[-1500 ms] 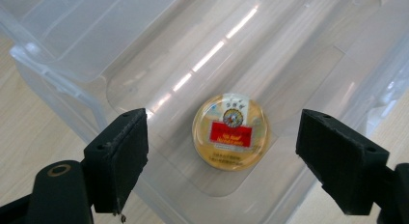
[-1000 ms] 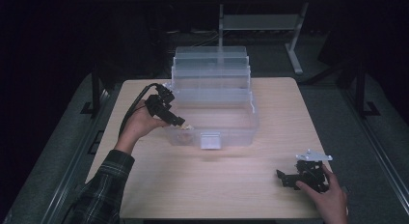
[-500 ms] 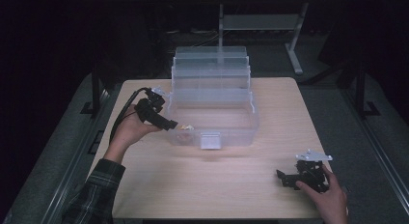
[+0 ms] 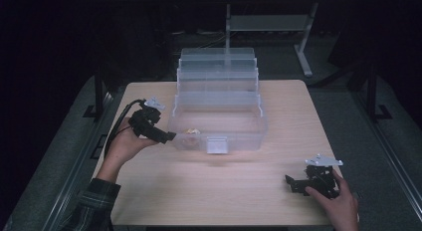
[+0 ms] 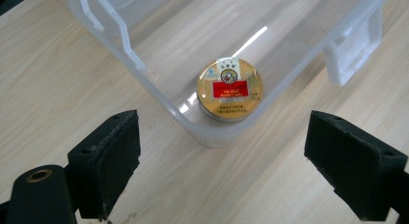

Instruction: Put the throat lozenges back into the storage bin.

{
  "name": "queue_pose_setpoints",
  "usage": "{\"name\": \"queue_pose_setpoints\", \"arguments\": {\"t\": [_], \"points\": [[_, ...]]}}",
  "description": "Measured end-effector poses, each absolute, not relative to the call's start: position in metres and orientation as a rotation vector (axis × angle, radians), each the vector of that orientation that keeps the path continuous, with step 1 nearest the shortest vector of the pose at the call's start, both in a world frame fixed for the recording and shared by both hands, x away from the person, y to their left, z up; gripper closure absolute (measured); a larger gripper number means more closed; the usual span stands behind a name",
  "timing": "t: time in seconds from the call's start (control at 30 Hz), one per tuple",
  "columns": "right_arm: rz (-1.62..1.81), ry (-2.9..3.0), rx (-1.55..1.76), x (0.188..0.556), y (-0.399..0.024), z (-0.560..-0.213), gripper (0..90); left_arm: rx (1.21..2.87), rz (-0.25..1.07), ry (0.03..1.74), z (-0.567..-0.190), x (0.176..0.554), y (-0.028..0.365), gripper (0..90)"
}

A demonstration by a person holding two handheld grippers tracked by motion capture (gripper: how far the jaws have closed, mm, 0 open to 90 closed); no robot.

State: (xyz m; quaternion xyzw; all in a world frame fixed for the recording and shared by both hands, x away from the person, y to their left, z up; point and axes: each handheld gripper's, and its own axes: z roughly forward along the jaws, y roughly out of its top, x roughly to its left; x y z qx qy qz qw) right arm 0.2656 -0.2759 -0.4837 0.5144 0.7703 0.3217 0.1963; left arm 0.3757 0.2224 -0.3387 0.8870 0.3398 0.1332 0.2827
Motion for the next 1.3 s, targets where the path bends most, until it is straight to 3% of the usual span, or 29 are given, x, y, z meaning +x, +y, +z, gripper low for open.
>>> {"name": "queue_pose_setpoints", "arguments": {"t": [0.67,1.3], "points": [[0.901,2.157,1.441,0.266,-0.276,-0.484,0.0,2.296,0.371,0.943,-0.377,0.337,0.251,12.3],[0.901,2.157,1.441,0.266,-0.276,-0.484,0.0,2.226,0.483,0.923,-0.413,0.295,0.267,12.4]]}}
